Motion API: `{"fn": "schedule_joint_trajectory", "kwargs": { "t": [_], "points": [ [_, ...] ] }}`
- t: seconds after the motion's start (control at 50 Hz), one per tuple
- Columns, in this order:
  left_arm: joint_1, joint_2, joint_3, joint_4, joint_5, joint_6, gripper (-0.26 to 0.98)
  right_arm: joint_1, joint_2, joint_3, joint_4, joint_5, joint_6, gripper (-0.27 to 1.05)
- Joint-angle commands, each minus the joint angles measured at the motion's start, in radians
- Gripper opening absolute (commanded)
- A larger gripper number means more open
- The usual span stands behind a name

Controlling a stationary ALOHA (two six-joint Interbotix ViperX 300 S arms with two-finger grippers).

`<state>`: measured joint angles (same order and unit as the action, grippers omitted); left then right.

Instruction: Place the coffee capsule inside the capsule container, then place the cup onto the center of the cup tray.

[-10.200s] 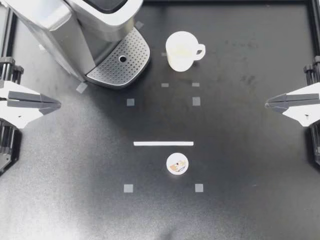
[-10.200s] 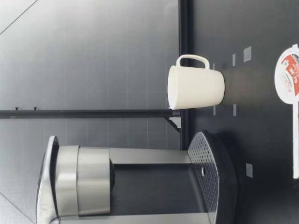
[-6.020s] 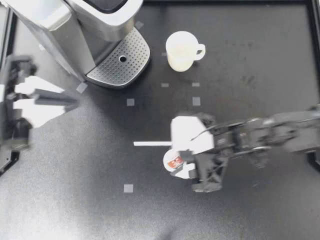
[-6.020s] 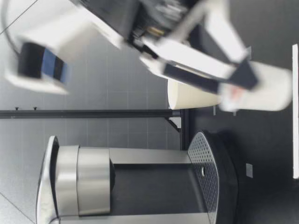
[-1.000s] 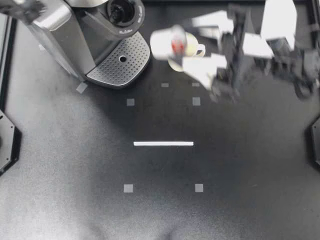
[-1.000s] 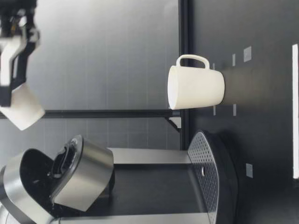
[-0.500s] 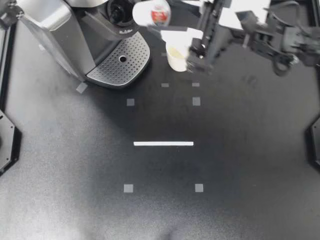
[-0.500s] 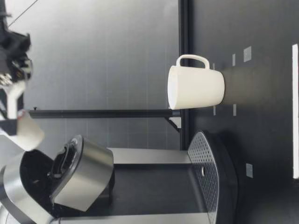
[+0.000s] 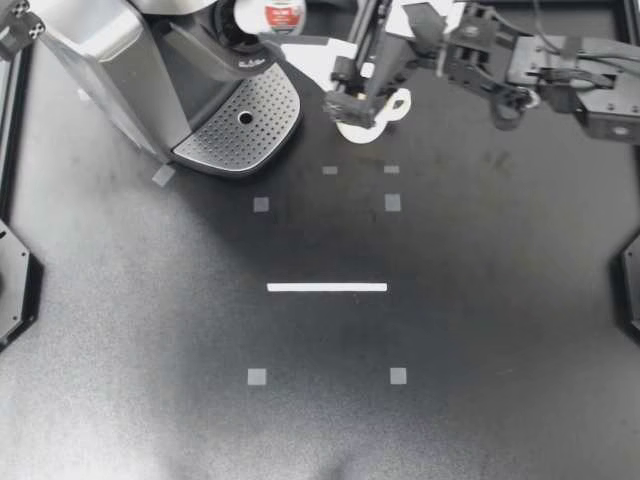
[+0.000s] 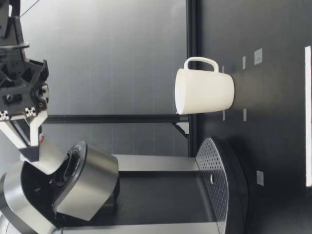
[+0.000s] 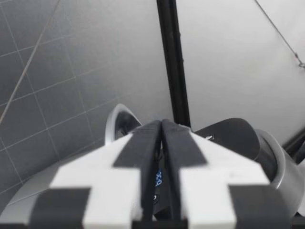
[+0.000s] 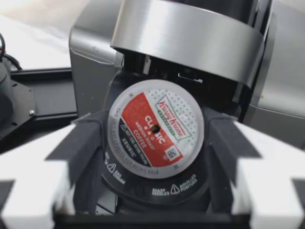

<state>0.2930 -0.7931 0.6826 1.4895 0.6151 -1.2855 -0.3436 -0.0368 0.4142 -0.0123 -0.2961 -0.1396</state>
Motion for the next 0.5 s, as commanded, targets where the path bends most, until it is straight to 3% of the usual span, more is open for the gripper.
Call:
{"fn": "schedule_joint_trajectory", "kwargs": {
  "t": [0.0,0.48],
  "points": [
    [0.002,-0.003,-0.011,0.006,0.002,0.002,0.15,-0.005,-0.009,-0.031,-0.002,-0.003,-0.002,0.56],
    [0.002,-0.003,-0.006,0.008,0.006,0.003,0.15,-0.005,0.021,-0.049,-0.002,0.006,-0.002,0.56]
  ]
}}
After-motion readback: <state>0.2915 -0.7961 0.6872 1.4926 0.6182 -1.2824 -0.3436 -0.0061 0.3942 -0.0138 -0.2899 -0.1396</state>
